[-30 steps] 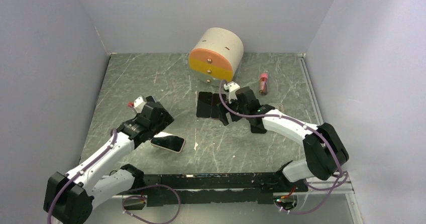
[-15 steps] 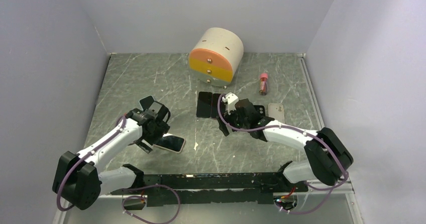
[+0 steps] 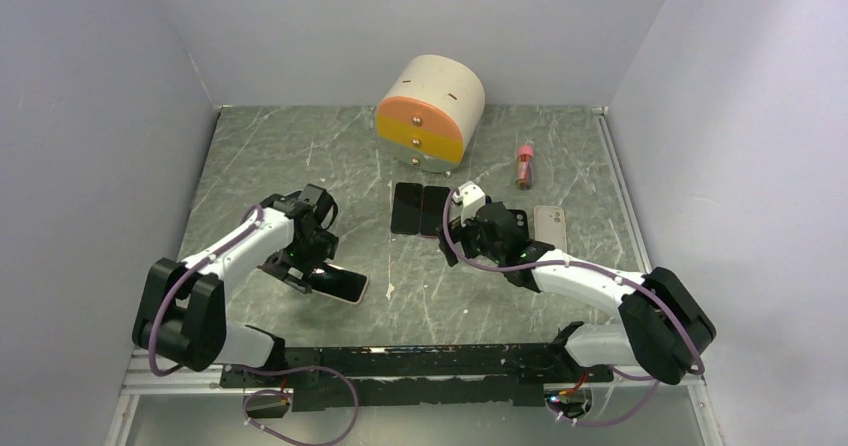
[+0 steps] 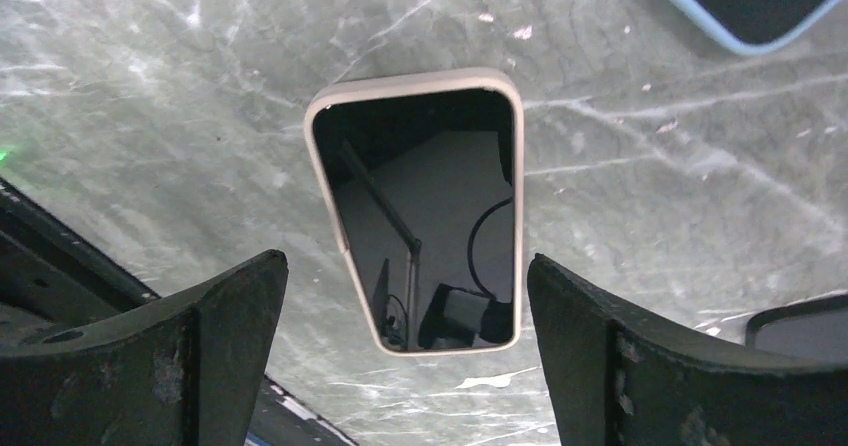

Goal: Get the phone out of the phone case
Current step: Pick up the phone at the center of the board.

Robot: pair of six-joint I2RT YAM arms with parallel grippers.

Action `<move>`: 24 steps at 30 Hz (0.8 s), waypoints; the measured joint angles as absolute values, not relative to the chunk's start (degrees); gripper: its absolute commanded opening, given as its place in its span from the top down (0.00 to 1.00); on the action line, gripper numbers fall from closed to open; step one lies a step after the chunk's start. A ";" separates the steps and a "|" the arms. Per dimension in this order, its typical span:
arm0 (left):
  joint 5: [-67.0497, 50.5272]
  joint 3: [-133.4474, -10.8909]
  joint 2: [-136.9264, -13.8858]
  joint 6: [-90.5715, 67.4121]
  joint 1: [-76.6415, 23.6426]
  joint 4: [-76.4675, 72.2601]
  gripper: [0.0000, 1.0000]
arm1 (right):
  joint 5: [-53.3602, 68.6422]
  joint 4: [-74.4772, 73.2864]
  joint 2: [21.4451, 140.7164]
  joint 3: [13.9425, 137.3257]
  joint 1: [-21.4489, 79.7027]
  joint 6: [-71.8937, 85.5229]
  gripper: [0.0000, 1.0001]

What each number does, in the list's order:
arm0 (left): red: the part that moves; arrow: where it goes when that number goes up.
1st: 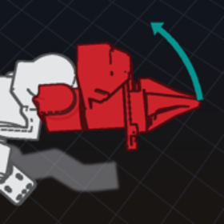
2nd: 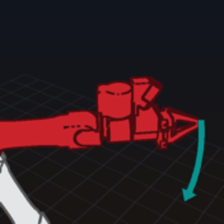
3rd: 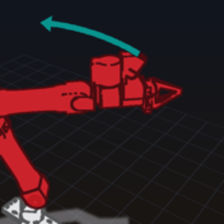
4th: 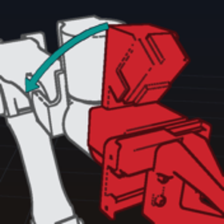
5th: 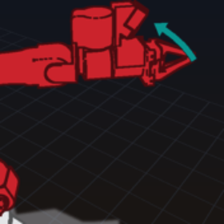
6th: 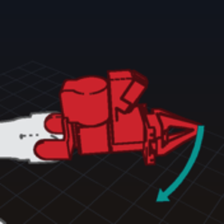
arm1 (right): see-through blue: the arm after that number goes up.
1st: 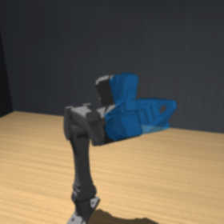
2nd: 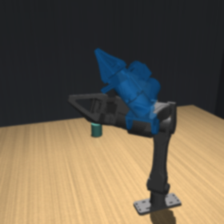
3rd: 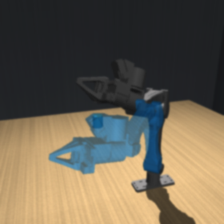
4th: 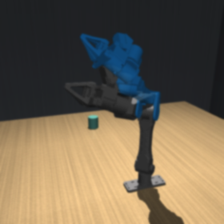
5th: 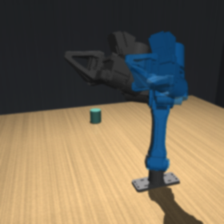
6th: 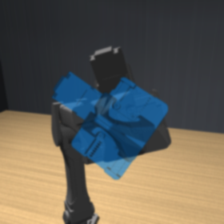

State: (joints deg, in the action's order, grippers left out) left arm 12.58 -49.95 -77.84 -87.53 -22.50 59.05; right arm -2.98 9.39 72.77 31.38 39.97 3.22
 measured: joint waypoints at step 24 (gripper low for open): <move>8.10 -46.09 -81.73 -86.32 -17.28 51.57 0.06 | -6.02 10.76 72.51 30.35 40.18 4.05 0.01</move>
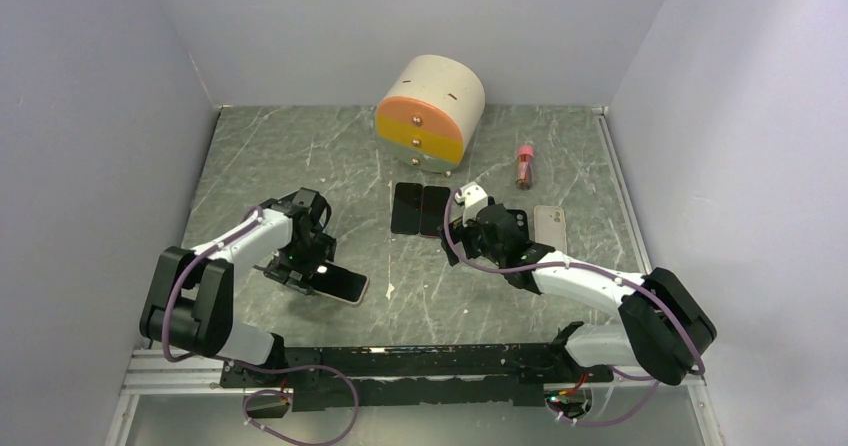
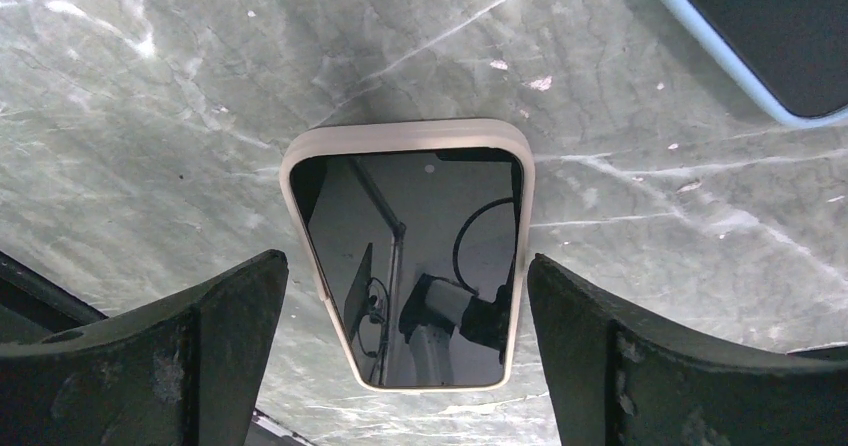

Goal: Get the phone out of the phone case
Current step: Pick up the phone at the center of the board.

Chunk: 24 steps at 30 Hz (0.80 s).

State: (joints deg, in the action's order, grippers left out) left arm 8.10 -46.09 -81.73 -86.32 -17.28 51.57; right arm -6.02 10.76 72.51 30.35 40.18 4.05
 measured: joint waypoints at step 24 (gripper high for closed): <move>5.23 -43.42 -83.18 -86.17 -16.95 47.55 0.40 | -2.44 11.03 72.55 30.35 41.10 3.95 0.04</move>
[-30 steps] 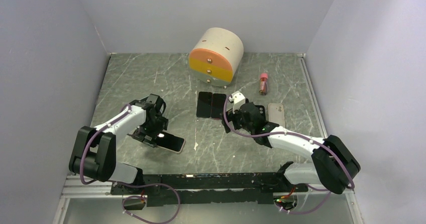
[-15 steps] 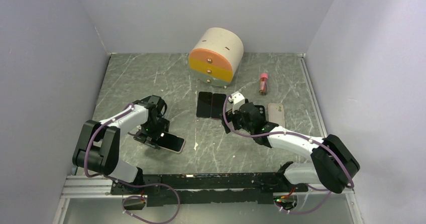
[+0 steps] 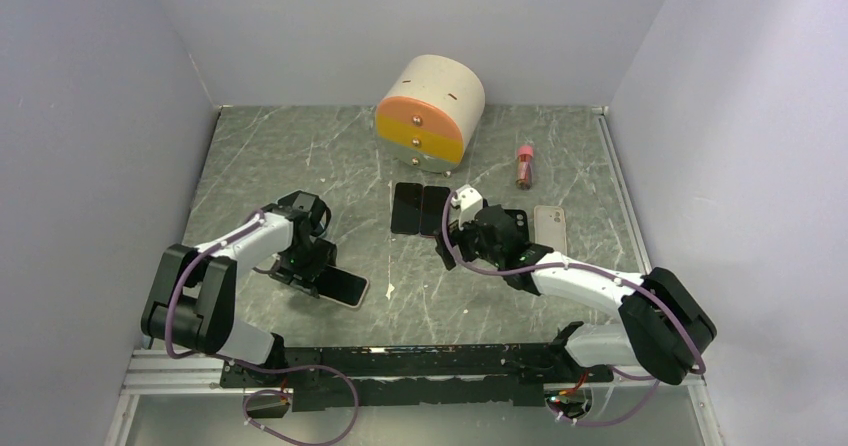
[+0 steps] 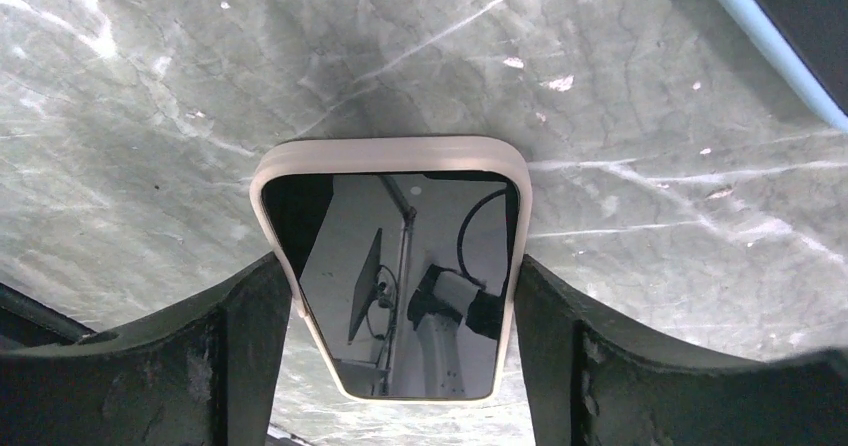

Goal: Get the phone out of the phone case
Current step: Pick up the phone at the center of the board.

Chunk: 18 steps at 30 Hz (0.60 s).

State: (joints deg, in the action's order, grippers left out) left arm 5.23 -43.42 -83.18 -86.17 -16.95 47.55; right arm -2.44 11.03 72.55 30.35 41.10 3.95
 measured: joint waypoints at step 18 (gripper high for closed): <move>3.62 -35.62 -69.67 -72.73 -17.37 34.35 0.93 | 10.66 18.83 82.65 34.63 47.86 14.46 0.09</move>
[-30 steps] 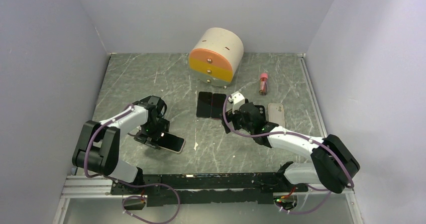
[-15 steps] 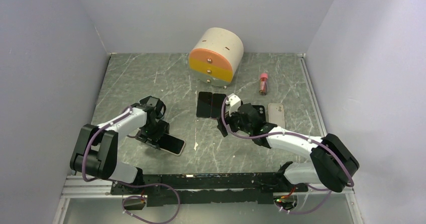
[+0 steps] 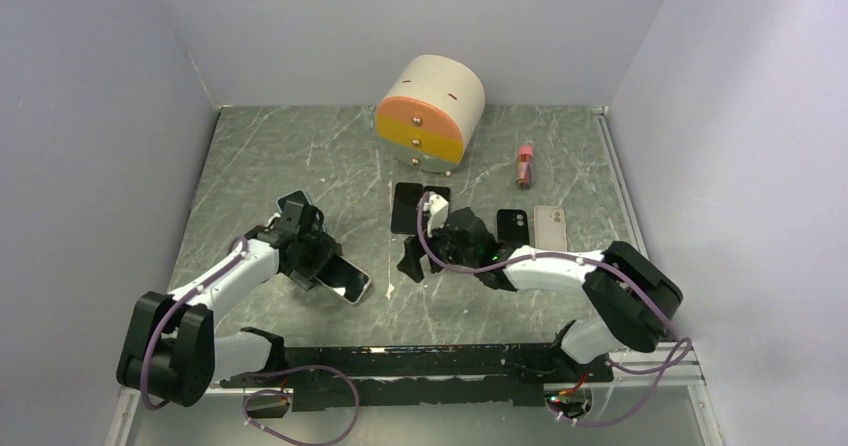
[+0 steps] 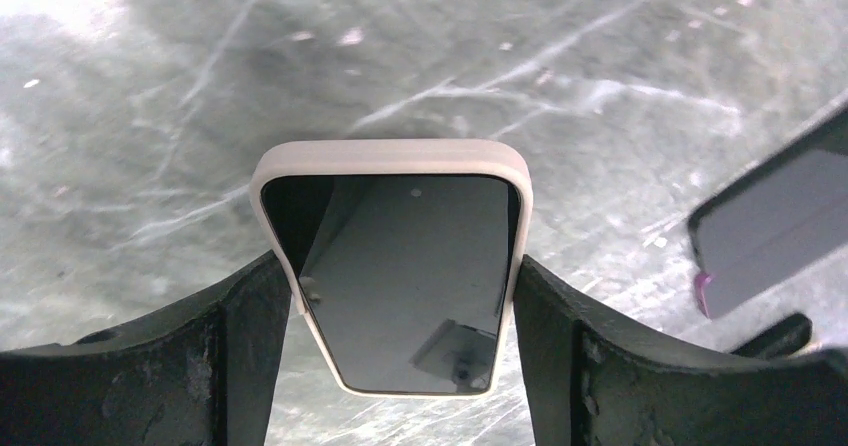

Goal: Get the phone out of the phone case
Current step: Pick up the phone at the center of the board.

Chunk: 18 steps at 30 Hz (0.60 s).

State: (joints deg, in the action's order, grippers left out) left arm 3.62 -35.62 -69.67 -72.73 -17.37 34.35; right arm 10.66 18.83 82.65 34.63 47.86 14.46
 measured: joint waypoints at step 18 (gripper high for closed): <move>-7.01 -30.15 -65.98 -62.61 -21.78 8.69 0.96 | 8.47 28.82 98.41 43.33 56.27 25.56 0.23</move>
State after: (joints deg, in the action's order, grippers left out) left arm -7.01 -30.15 -65.98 -62.61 -21.78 8.69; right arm 8.47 28.82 98.41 43.33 56.27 25.56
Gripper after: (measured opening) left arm 0.763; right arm 0.812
